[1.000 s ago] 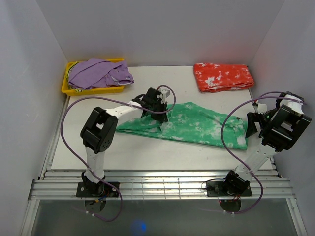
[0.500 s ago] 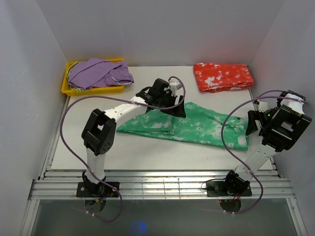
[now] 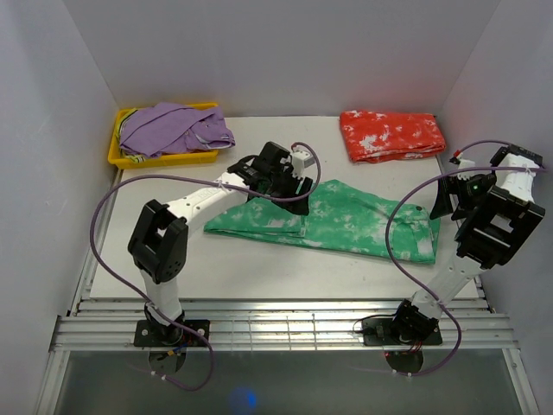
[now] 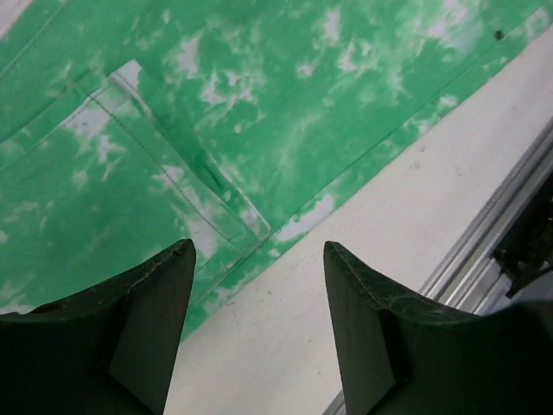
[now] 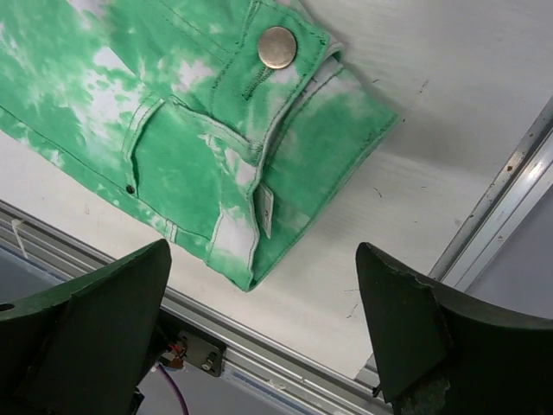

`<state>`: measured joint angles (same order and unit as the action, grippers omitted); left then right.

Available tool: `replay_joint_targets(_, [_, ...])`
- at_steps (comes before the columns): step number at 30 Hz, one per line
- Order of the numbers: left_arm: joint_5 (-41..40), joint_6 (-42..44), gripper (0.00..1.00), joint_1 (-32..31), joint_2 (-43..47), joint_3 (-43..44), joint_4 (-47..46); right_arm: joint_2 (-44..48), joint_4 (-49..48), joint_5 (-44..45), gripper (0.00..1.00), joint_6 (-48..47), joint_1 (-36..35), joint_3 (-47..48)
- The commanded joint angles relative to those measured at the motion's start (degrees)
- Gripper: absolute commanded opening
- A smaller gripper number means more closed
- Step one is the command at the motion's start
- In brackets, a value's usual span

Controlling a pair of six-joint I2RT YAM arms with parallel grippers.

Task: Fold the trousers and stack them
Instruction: Fold the trousers

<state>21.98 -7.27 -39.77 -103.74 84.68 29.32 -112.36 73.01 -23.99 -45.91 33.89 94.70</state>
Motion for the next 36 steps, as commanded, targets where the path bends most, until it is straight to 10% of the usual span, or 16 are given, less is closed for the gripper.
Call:
replay_joint_targets(1, [-5.7,-0.2,0.72,-1.6,-3.7,0.7,2.4,2.6,-0.3,-0.7,0.93,3.1,-0.1,0.6])
replay_joint_targets(11, [-20.7,-5.2,0.62,-7.8,-14.0,4.6,0.3,2.2,-3.3,-6.5,0.91,8.6,1.1,-6.1])
replay_joint_targets(17, [-5.4,-6.2,0.49,-7.8,-12.7,3.0,-2.8,-0.1,-8.5,-9.1,0.65,11.4,-1.1,-9.0])
replay_joint_targets(24, [0.2,-3.1,0.70,-6.8,-1.6,3.2,-5.3,-4.0,-13.9,-7.5,0.28,13.6,-3.9,-6.9])
replay_joint_targets(29, [10.1,-5.8,0.80,11.1,4.2,-2.5,-1.2,-4.5,-16.1,-6.1,0.08,12.9,-6.1,-7.1])
replay_joint_targets(36, [18.9,-0.7,0.89,37.2,12.2,-16.9,2.8,-5.2,-18.7,-7.6,0.08,13.3,-11.8,-6.5])
